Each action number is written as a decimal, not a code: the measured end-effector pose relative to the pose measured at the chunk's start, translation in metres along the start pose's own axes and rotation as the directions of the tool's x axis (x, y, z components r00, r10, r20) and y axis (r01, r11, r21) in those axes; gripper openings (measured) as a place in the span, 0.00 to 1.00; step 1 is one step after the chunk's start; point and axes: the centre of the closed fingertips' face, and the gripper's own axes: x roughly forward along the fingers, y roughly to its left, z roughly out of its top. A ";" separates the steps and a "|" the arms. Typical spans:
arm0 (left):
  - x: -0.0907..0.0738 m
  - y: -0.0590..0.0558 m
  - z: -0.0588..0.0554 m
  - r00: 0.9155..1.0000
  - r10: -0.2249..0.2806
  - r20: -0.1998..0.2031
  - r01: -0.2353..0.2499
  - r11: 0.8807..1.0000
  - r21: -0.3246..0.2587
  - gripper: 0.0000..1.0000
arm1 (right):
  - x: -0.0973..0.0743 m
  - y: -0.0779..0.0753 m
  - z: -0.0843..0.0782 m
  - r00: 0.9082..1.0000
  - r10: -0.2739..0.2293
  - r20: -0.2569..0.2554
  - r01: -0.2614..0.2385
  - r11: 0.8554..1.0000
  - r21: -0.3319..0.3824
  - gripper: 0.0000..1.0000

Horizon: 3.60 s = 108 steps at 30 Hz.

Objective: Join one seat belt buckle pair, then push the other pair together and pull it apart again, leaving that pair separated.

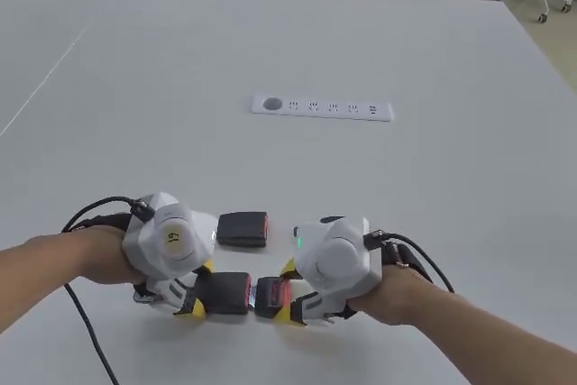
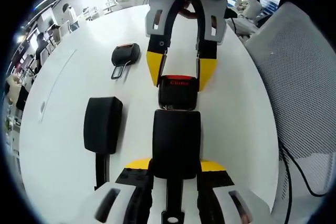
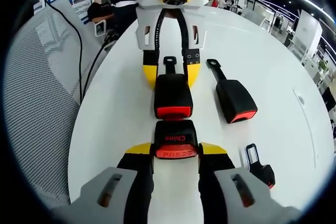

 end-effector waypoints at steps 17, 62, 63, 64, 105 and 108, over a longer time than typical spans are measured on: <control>-0.001 0.005 -0.002 0.999 0.029 -0.043 -0.030 0.999 -0.025 0.48 | -0.007 -0.006 0.001 1.000 -0.021 0.016 0.020 0.999 0.041 0.45; -0.052 0.088 0.018 0.979 0.179 0.093 -0.161 0.971 -0.176 0.60 | -0.074 -0.088 -0.024 0.985 -0.170 0.040 0.166 0.982 0.091 0.62; -0.051 0.089 0.019 0.980 0.178 0.092 -0.160 0.971 -0.176 0.60 | -0.074 -0.088 -0.025 0.985 -0.168 0.036 0.164 0.982 0.090 0.62; -0.050 0.090 0.020 0.981 0.175 0.088 -0.158 0.973 -0.171 0.60 | -0.072 -0.092 -0.029 0.986 -0.165 0.029 0.162 0.983 0.089 0.62; -0.004 0.105 0.024 0.997 0.045 -0.062 -0.046 0.999 -0.023 0.39 | -0.051 -0.107 -0.070 0.991 -0.043 -0.125 0.046 0.999 0.019 0.33; -0.001 0.105 0.021 0.997 0.035 -0.072 -0.037 0.999 -0.021 0.37 | -0.049 -0.108 -0.072 0.991 -0.044 -0.124 0.046 0.999 0.015 0.32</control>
